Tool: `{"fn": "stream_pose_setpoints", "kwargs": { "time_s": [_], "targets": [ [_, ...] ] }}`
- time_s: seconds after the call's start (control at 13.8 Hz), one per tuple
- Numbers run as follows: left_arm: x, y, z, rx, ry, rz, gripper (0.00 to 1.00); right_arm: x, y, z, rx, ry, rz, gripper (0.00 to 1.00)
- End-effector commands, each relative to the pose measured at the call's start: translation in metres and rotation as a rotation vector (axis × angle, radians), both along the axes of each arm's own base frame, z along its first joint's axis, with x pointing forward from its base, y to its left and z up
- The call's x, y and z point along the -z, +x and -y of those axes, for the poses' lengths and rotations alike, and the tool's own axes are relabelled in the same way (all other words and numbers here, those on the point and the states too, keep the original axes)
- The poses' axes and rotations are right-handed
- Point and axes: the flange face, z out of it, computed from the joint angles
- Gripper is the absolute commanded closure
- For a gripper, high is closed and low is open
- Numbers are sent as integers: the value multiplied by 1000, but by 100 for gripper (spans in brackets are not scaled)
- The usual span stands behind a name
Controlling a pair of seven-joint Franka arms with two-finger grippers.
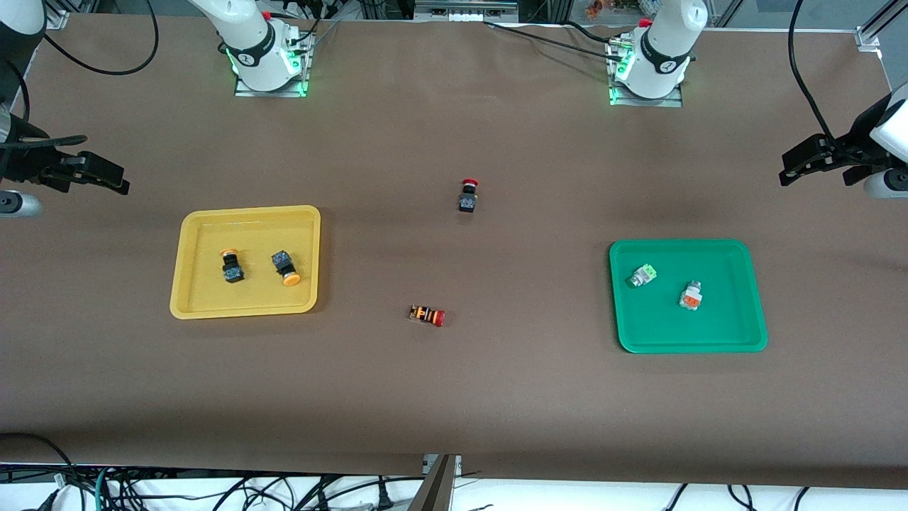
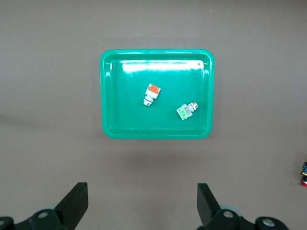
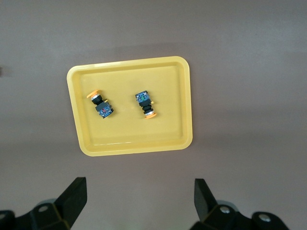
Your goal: Place green and yellow buttons in trays
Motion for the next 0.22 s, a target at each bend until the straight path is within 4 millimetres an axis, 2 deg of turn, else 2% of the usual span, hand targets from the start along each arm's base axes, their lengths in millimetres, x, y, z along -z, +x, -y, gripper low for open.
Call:
{"fn": "stream_pose_setpoints", "kwargs": {
  "time_s": [0.0,0.14],
  "targets": [
    [-5,3,1,-4,13,-6,0,-2,5,2,13,10,6,1],
    [-5,3,3,-1,13,-6,0,-4,8,-5,15,9,32,1]
  ]
}}
